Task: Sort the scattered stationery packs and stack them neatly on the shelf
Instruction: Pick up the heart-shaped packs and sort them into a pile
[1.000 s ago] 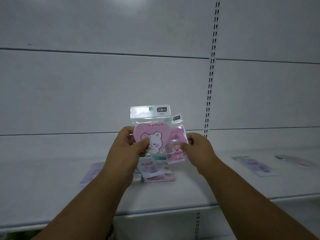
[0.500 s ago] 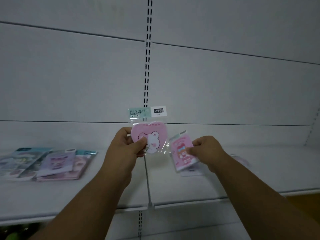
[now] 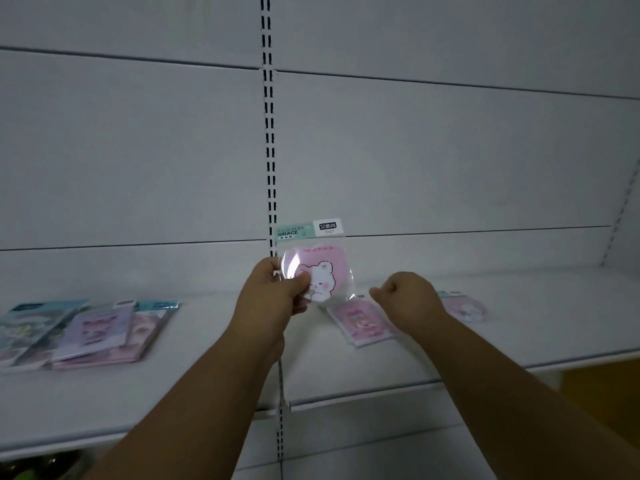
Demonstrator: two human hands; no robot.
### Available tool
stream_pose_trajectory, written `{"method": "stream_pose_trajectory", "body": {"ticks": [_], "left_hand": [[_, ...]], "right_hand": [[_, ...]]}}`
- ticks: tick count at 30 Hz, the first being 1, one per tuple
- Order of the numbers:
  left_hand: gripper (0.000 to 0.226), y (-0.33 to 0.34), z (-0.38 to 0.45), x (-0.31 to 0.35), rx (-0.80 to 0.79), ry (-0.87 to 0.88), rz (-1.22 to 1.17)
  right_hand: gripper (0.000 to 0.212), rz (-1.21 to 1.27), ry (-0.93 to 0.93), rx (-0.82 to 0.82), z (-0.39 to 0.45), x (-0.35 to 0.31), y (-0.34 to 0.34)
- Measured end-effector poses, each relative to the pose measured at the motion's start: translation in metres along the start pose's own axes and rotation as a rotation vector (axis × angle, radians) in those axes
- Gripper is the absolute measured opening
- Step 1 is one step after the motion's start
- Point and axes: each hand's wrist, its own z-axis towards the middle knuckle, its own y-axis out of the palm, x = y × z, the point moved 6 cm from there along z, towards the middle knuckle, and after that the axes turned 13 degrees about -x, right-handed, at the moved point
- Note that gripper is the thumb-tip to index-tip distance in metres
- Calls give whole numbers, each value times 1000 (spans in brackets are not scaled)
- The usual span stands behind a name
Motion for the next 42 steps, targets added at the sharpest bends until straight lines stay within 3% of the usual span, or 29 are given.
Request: {"method": "stream_pose_trajectory", "body": {"ticks": [2, 4, 8, 12, 14, 18, 22, 26, 32, 35, 42], "left_hand": [[17, 8, 6, -3, -36, -27, 0], [17, 20, 13, -7, -82, -39, 21], [12, 52, 27, -17, -180, -125, 42], [12, 91, 56, -28, -212, -218, -17], [6, 114, 72, -34, -209, -233, 35], [17, 161, 101, -50, -226, -233, 257], [8, 199, 127, -69, -219, -277, 490], [13, 215, 145, -88, -230, -343, 790], [14, 227, 154, -102, -278, -437, 964], [19, 232, 153, -107, -292, -440, 993], [30, 218, 143, -87, -203, -238, 1325]], "right_hand": [[45, 357, -77, -27, -11, -12, -7], [41, 660, -121, -164, -23, -24, -10], [15, 808, -135, -194, -37, -10, -31], [14, 837, -29, -238, -38, 36, -64], [13, 804, 48, -217, -33, 64, -81], [19, 568, 182, -145, -11, 114, -106], [27, 282, 232, -129, 24, 150, -112], [28, 39, 223, -186, 52, 169, -96], [33, -184, 127, -189, 63, 180, -90], [21, -211, 38, -139, 59, 174, -96], [38, -194, -271, 53, 38, 97, -111]]}}
